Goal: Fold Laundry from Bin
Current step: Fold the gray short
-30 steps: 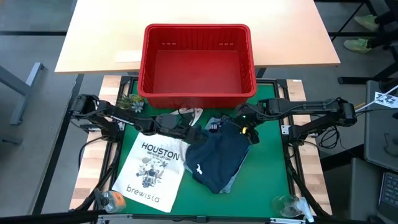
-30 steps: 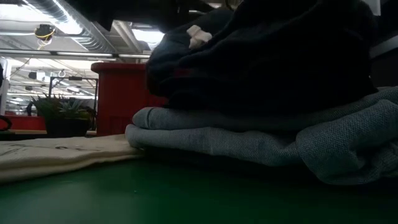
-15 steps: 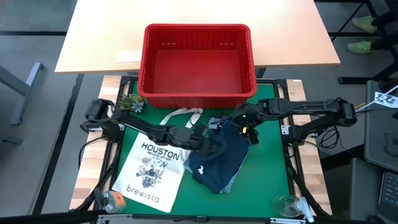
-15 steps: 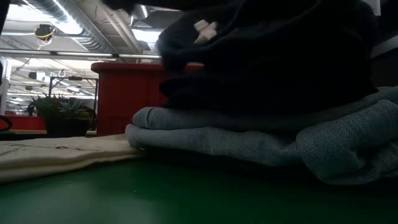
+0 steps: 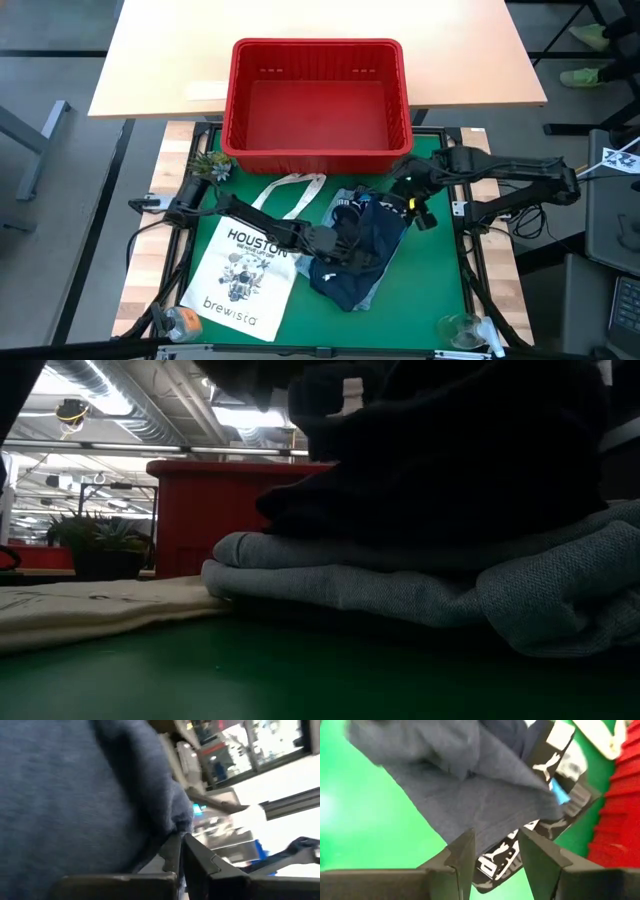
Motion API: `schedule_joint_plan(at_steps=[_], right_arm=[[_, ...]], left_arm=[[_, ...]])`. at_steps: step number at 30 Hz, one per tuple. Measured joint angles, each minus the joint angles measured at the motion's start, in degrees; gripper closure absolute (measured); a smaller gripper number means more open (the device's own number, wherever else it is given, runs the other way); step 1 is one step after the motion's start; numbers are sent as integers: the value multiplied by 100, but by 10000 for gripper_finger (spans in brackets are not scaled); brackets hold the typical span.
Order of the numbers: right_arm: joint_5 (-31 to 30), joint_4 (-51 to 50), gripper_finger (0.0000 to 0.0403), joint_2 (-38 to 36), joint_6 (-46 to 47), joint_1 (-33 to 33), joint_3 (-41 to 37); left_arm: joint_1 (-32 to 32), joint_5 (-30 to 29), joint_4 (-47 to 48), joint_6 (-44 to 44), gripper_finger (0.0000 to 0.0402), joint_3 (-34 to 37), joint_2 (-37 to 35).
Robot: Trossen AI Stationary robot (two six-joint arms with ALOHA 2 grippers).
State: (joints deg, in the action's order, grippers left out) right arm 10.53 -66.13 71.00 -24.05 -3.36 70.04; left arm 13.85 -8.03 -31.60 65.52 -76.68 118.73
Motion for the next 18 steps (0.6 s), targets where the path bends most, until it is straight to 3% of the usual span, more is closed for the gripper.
schedule_joint_plan(at_steps=[5, 13, 18], right_arm=[[3, 32, 253, -52, 2, 0, 294], [241, 210, 253, -50, 127, 0, 321], [643, 213, 253, -50, 139, 2, 321]], left_arm=[[-7, 55, 88, -310, 363, 2, 189], [-21, 635, 42, -1146, 259, 2, 192], [-48, 1079, 64, -1814, 241, 4, 160]])
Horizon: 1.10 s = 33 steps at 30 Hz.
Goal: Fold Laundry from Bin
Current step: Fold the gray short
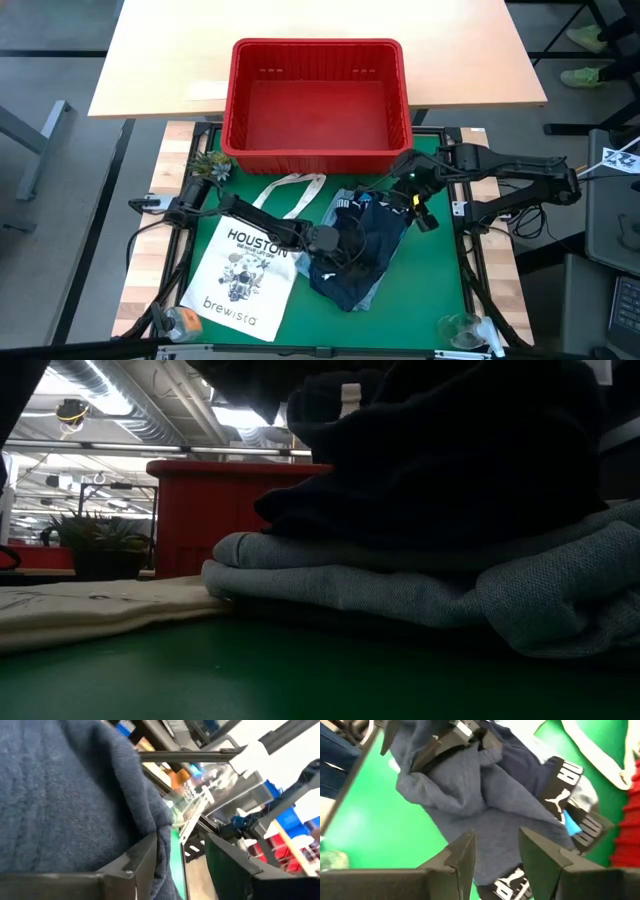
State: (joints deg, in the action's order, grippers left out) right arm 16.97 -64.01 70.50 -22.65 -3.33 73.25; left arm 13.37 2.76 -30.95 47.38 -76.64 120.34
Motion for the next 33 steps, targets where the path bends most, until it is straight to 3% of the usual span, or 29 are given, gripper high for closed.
schedule_joint_plan(at_steps=[11, 20, 25, 29, 33], right_arm=[[219, 41, 253, 9, 134, 0, -2], [164, 709, 253, 134, 139, 448, -9], [-54, 1156, 253, 351, 137, 934, -7], [-522, 1161, 253, 612, 136, 1214, -7], [-584, 1169, 253, 881, 138, 1325, -7]], left_arm=[[4, 96, 723, -918, 278, 4, -874], [57, 99, 2500, -897, 301, 4, -1824], [55, -368, 3859, -885, 310, 2, -2379], [81, -486, 4726, -676, 312, 0, -2461], [103, -414, 5323, -167, 308, 2, -2416]])
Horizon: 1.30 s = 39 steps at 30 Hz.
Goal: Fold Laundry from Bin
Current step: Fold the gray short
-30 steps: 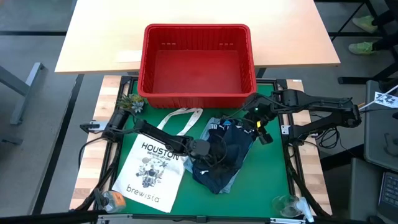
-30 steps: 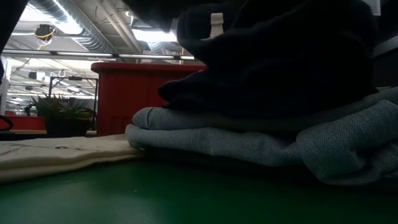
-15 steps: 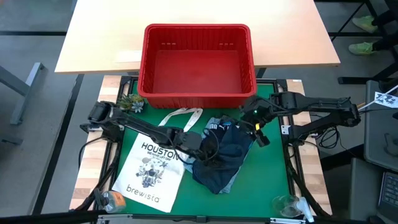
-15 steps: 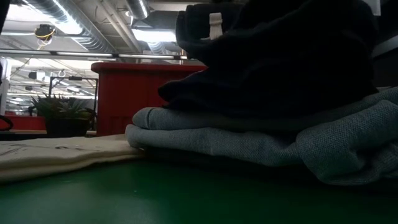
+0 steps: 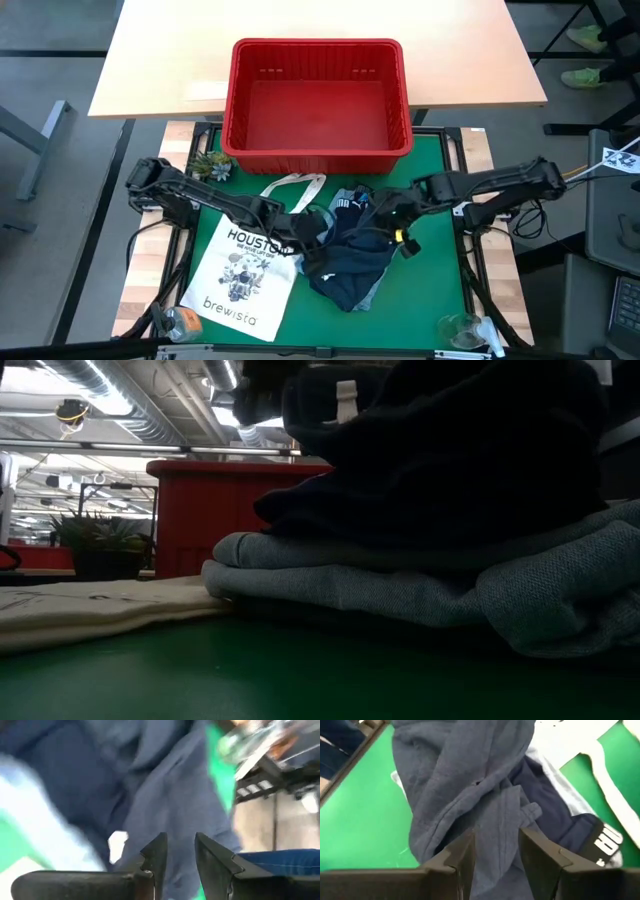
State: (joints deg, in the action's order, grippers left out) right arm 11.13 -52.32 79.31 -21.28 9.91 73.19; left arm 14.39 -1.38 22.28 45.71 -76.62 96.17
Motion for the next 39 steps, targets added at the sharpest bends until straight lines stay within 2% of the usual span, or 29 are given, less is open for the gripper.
schedule_joint_plan(at_steps=[5, 12, 21, 27, 33, 39], right_arm=[[-21, 94, 253, 323, 0, -17, -2], [36, 485, 253, 540, 0, -13, -1], [43, 468, 253, 538, 0, -13, 0], [40, 459, 253, 538, -2, -13, -1], [-150, 452, 253, 538, -10, -16, -1], [-151, 449, 253, 635, -9, -20, 0]], left_arm=[[-15, 36, 320, 496, 304, 4, 30], [-37, 40, 274, 496, 288, 4, 32], [-213, 107, 308, 628, 217, 4, 132], [-307, 545, 215, 925, 183, 4, 515], [-301, 1574, -138, 925, 200, 4, 795], [-211, 1537, -366, 925, 261, 4, 812]])
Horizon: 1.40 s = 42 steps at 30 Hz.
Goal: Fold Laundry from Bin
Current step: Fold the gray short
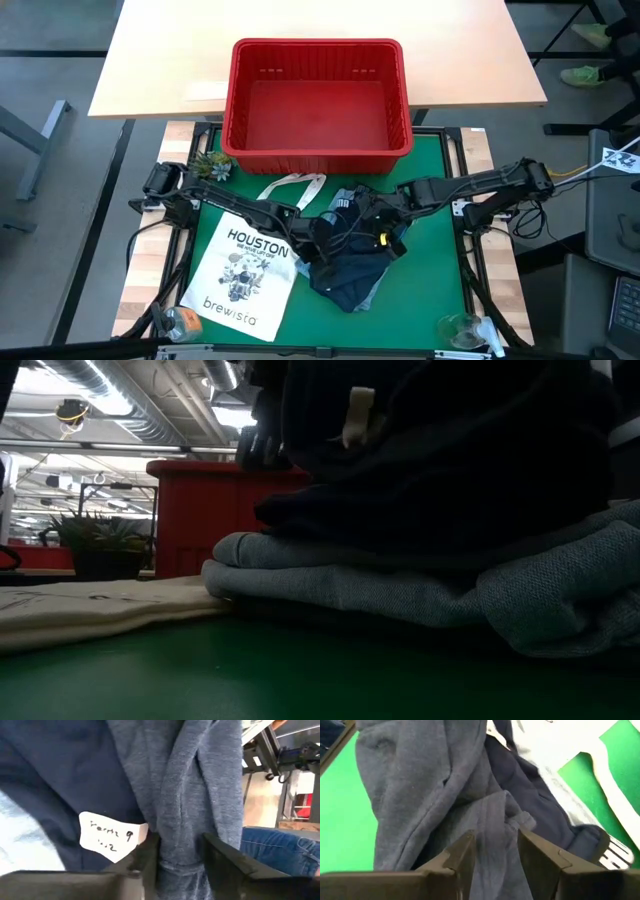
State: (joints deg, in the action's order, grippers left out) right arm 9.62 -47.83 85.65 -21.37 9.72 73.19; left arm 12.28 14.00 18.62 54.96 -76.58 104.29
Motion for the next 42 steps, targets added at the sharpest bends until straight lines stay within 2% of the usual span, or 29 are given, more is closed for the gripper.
schedule_joint_plan(at_steps=[8, 11, 13, 19, 25, 30, 32, 36, 42], right_arm=[[743, -64, 253, 434, 156, 2, -2], [755, -93, 265, 441, 299, 7, -2], [595, -125, 288, 427, 308, 7, -2], [-146, -253, 391, 243, 483, 6, -2], [-994, -848, 369, -105, 1043, 0, 0], [-2100, -1451, 392, -205, 1624, 2, 0], [-2355, -1436, 397, -208, 1690, 0, 0], [-2285, -1398, 386, -208, 1694, 2, 0], [-1979, -1542, 380, -208, 1685, 2, 0]], left_arm=[[124, -9, -191, 4, 351, 0, 0], [186, -64, -229, 7, 381, 0, 0], [234, -128, -259, 4, 392, 0, 0], [357, -141, -509, 3, 387, 0, -2], [588, -142, -1262, 4, 391, 0, -2], [774, -614, -1466, -45, 378, 0, -9], [807, -808, -1463, -178, 369, 0, -9], [819, -1003, -1476, -393, 354, 0, -9], [819, -988, -1485, -747, 315, 0, -9]])
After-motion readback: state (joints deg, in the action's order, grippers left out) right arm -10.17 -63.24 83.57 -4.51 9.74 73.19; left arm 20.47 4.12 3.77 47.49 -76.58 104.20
